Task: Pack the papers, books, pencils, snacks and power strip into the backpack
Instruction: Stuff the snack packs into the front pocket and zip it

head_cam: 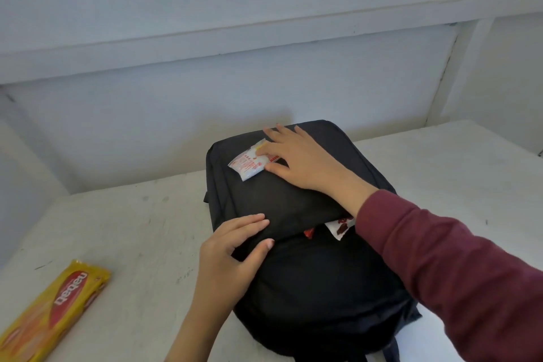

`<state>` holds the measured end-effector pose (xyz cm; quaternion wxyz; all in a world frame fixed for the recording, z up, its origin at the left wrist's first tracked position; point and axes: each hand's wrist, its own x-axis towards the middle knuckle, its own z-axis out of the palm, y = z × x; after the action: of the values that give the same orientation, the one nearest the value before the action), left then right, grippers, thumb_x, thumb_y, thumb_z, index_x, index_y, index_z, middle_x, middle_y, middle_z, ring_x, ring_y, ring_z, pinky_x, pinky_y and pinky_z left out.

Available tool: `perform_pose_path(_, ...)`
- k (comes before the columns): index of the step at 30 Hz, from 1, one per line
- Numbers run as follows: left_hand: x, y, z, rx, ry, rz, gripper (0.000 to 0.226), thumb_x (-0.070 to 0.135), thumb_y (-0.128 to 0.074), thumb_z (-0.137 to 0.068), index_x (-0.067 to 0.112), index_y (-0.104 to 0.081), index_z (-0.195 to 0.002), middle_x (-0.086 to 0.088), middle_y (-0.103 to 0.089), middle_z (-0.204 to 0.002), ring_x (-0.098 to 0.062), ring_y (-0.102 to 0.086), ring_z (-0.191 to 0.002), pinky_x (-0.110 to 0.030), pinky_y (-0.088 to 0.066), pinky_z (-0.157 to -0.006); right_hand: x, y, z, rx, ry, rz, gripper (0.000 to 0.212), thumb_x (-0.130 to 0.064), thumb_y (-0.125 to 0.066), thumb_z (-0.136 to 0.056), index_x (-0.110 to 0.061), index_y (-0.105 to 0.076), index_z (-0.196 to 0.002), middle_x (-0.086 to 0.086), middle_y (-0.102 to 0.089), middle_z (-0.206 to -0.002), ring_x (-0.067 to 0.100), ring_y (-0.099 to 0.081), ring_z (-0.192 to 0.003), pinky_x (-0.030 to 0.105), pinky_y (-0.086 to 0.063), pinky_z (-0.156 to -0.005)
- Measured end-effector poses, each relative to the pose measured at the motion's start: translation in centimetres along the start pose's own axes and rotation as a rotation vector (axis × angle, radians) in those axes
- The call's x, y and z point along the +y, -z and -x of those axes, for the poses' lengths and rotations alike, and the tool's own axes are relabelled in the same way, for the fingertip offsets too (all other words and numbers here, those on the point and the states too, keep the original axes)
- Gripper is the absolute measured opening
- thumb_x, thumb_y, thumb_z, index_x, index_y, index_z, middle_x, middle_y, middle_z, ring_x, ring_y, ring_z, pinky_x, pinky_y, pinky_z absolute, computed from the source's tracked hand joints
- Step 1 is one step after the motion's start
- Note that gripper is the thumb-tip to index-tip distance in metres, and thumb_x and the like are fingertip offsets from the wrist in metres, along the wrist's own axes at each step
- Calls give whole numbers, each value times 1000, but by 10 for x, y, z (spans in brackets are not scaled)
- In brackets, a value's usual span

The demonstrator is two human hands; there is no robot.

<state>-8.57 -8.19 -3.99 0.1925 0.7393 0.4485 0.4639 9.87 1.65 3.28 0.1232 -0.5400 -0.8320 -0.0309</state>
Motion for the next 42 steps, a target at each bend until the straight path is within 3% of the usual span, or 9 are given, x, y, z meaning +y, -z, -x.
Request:
perform_pose_path(4, -2, 2, -3, -63, -17, -32, 37, 33, -71, -70, 37, -64, -106, 26, -60, -111, 6, -53, -109, -6, -35, -96, -7, -1, 8, 121, -76, -152, 29, -34, -48, -95, -23, -54, -121, 0, -61, -123, 17, -56, -109, 30, -43, -88)
perform_pose_path(8, -1, 3, -7, -89, -44, -105, 37, 51, -63, -70, 41, -64, -105, 28, -57, -113, 5, -52, -111, -9, -38, -95, -7, 3, 27, 237, -128, -244, 22, -33, -49, -95, -25, -56, -114, -2, -67, -109, 14, -60, -93, 30, -49, -75)
perform_pose_path(12, 2, 0, -10, -48, -60, -140, 26, 37, -70, -72, 37, -69, -97, 27, -59, -109, 3, -55, -105, -19, -43, -93, -6, 6, 59, 334, -154, -370, 25, -33, -52, -94, -25, -57, -116, -5, -67, -110, 11, -61, -93, 23, -47, -72)
perform_pose_path(17, 7, -3, -13, -73, -112, -244, 36, 34, -73, -74, 33, -67, -110, 17, -58, -121, 1, -50, -108, -14, -36, -92, -6, 9, 99, 482, -177, -514, 25, -34, -57, -91, -24, -60, -114, -8, -68, -110, 2, -61, -93, 17, -53, -71)
perform_pose_path(25, 28, -5, -23, 127, -64, -185, 22, 12, -76, -74, 30, -71, -85, 21, -63, -96, -3, -59, -95, -18, -45, -88, -18, -10, 157, 679, -1, -497, 27, -34, -57, -89, -19, -60, -112, -12, -64, -108, -3, -55, -104, 9, -46, -82)
perform_pose_path(29, 38, -6, -24, 210, -29, -159, 18, 8, -74, -76, 24, -73, -85, 13, -67, -94, -4, -62, -93, -19, -47, -88, -23, -32, 179, 653, 129, -455, 23, -27, -56, -92, -10, -67, -103, -2, -66, -109, 8, -58, -107, 21, -45, -93)
perform_pose_path(33, 52, -3, -28, 259, -28, -167, 11, 10, -72, -78, 15, -74, -88, 5, -70, -95, -8, -63, -93, -16, -46, -90, -23, -43, 181, 602, 77, -339, 23, -31, -55, -91, -14, -67, -101, -3, -67, -102, 11, -58, -97, 24, -46, -87)
perform_pose_path(39, 65, -2, -32, 280, 27, -158, 12, 13, -71, -80, 15, -74, -91, 3, -71, -95, -10, -64, -94, -21, -49, -89, -27, -43, 156, 665, 132, -287, 15, -14, -63, -87, -12, -69, -100, 1, -69, -98, 16, -60, -90, 26, -44, -81)
perform_pose_path(42, 68, -3, -31, 301, 29, -153, 12, 12, -71, -80, 17, -74, -90, 8, -70, -93, -8, -63, -93, -14, -47, -85, -31, -43, 142, 635, 169, -266, 16, -12, -59, -87, -11, -71, -96, 3, -72, -94, 19, -65, -87, 25, -45, -79)
